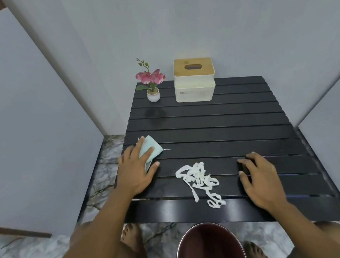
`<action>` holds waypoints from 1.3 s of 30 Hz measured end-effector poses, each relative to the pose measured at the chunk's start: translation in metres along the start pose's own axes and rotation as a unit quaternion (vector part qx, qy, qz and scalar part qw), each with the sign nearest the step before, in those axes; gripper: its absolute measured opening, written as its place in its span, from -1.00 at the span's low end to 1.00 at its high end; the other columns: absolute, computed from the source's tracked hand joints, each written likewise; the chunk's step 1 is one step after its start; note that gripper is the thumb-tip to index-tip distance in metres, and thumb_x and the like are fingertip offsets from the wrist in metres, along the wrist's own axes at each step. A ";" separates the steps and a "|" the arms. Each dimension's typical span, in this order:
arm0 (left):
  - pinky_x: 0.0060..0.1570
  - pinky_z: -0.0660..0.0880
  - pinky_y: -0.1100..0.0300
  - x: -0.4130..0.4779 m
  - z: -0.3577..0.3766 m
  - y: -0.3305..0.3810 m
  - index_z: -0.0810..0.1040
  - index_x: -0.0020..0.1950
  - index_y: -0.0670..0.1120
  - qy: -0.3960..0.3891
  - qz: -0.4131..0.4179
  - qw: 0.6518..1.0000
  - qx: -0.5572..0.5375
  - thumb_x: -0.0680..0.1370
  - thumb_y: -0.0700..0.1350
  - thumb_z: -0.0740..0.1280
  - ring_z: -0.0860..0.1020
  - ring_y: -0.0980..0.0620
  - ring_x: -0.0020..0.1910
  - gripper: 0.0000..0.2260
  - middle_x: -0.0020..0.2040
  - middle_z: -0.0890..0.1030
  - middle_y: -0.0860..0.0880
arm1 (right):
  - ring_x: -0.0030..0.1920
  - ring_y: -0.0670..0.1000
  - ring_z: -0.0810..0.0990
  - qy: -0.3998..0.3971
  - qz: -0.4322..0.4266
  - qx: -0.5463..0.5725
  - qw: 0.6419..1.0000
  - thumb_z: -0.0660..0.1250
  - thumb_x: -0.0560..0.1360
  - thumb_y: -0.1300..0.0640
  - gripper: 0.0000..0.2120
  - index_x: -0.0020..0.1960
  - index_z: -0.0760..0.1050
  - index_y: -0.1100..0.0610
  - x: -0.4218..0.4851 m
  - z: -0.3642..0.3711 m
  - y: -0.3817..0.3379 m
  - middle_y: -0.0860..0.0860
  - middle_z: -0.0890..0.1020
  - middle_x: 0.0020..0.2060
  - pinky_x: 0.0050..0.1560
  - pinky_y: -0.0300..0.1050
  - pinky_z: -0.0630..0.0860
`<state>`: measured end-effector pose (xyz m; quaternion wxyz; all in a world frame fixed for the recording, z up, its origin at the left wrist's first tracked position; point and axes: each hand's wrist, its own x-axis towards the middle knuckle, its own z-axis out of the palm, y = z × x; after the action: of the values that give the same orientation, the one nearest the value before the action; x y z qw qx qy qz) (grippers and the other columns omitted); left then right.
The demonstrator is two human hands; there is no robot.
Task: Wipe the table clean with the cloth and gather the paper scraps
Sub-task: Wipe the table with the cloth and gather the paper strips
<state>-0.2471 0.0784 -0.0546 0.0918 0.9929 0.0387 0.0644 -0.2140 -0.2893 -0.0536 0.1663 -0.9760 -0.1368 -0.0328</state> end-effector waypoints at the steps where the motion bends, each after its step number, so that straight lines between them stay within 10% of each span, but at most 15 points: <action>1: 0.34 0.21 -0.16 -0.003 0.004 0.001 0.44 0.35 0.12 0.003 -0.004 1.000 -0.029 0.54 0.20 0.11 0.21 -0.18 0.44 -0.58 0.53 0.22 0.01 | 0.37 0.14 0.34 -0.003 -0.001 -0.007 1.000 0.28 0.50 0.10 -0.67 0.24 0.48 0.12 0.001 -0.001 -0.001 0.10 0.46 0.23 0.35 0.14 0.31; 8: 0.42 0.18 0.08 -0.032 0.008 0.036 0.43 0.39 -0.04 -0.005 -0.020 0.993 -0.120 0.57 0.10 -0.06 0.27 -0.10 0.45 -0.50 0.47 0.34 0.00 | 0.51 0.06 0.09 -0.042 -0.018 -0.056 0.997 -0.10 0.51 -0.09 -0.45 0.44 0.30 0.02 -0.002 -0.002 -0.004 0.05 0.26 0.48 0.51 0.10 -0.01; 20: 0.37 0.23 0.16 -0.017 0.007 0.093 0.43 0.37 -0.12 0.064 -0.106 0.950 -0.286 0.63 -0.14 0.12 0.35 0.01 0.39 -0.68 0.41 0.42 -0.04 | 0.51 0.02 0.09 -0.052 -0.006 -0.047 0.998 -0.13 0.49 -0.13 -0.41 0.45 0.28 -0.01 -0.002 -0.002 -0.004 0.02 0.25 0.49 0.52 0.05 -0.05; 30: 0.20 0.37 0.05 0.041 -0.010 0.130 0.18 0.37 0.18 -0.243 0.175 0.908 -0.293 0.57 -0.16 0.22 0.42 0.14 0.27 -0.55 0.28 0.49 0.30 | 0.51 0.01 0.10 -0.048 -0.014 -0.045 0.998 -0.10 0.50 -0.11 -0.44 0.44 0.28 -0.02 0.001 0.002 0.002 0.00 0.26 0.48 0.52 0.04 -0.05; 35: 0.10 0.30 0.40 0.016 -0.028 0.098 0.13 0.47 0.17 -0.039 0.010 0.906 -0.421 0.61 -0.15 0.21 0.47 0.40 0.07 -0.51 0.30 0.45 0.32 | 0.48 0.04 0.16 -0.026 -0.041 0.030 0.998 0.02 0.53 -0.02 -0.53 0.42 0.30 -0.02 0.008 -0.006 -0.005 0.02 0.30 0.46 0.51 0.07 -0.01; 39: 0.29 0.35 0.09 -0.020 -0.014 0.080 0.29 0.43 0.03 0.065 -0.145 0.900 -0.405 0.61 -0.18 0.20 0.49 0.24 0.13 -0.61 0.26 0.52 0.16 | 0.46 0.05 0.22 -0.055 -0.187 0.111 0.975 0.16 0.56 0.11 -0.60 0.39 0.35 -0.06 0.038 -0.011 -0.050 0.02 0.33 0.44 0.45 0.05 0.14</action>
<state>-0.2632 0.0009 -0.0287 0.4920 0.8469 0.1583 0.1254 -0.1920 -0.2377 -0.0235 0.2568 -0.9089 -0.3284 0.0055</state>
